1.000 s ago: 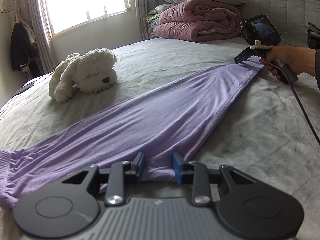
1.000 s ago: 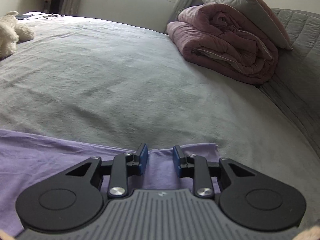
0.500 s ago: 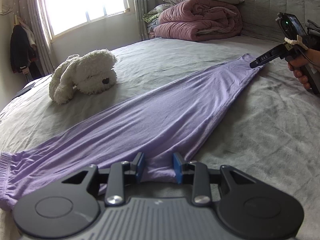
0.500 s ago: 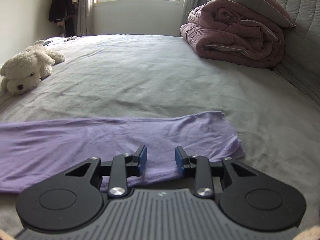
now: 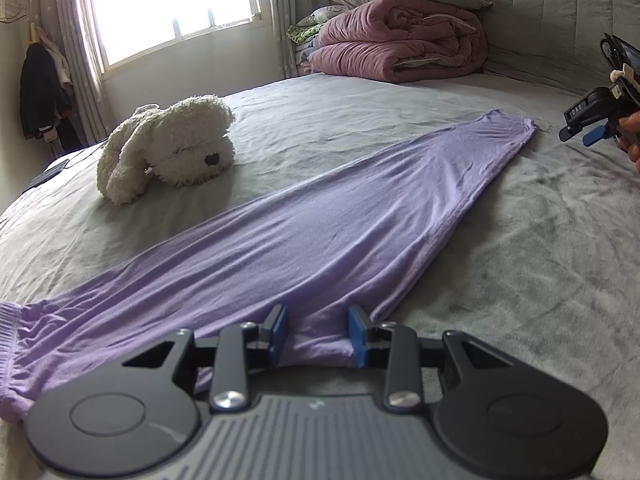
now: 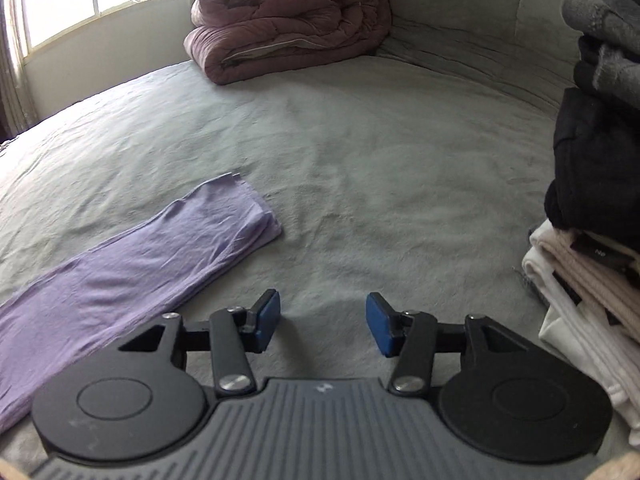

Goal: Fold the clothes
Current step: 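Open the right gripper and release the garment hem end, then lift the open right gripper up and away from the garment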

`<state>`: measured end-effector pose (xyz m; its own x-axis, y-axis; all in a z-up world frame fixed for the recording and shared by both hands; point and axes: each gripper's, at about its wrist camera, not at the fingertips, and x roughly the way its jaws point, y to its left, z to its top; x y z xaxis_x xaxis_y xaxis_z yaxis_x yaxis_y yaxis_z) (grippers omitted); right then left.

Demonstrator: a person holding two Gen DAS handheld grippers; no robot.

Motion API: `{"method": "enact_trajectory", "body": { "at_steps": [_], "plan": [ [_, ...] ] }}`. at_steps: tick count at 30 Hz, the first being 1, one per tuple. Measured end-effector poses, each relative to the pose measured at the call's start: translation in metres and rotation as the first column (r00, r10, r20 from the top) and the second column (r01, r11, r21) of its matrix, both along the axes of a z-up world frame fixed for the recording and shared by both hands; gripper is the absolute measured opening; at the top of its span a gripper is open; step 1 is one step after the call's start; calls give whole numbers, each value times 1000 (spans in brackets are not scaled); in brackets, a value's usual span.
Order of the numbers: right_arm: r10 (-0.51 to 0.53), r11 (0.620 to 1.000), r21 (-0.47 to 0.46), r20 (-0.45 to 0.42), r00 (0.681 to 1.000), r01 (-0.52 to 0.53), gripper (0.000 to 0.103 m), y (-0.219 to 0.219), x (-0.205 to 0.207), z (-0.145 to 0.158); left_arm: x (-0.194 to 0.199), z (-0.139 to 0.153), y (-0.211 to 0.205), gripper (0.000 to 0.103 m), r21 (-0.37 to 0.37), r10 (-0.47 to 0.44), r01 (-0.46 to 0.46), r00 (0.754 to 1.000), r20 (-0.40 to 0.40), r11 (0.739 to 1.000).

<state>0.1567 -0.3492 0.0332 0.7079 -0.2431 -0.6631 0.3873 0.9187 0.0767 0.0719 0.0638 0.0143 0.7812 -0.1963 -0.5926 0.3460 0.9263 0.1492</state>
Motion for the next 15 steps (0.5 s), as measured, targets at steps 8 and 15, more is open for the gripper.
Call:
{"method": "enact_trajectory", "body": {
  "at_steps": [8, 15],
  "plan": [
    [263, 957, 116, 24, 964, -264, 56, 90, -63, 23, 2, 23, 21, 35, -99, 51, -51, 999, -2, 994],
    [459, 887, 46, 17, 888, -460, 59, 159, -108, 12, 16, 33, 54, 36, -130, 172, -173, 985, -19, 976]
  ]
}}
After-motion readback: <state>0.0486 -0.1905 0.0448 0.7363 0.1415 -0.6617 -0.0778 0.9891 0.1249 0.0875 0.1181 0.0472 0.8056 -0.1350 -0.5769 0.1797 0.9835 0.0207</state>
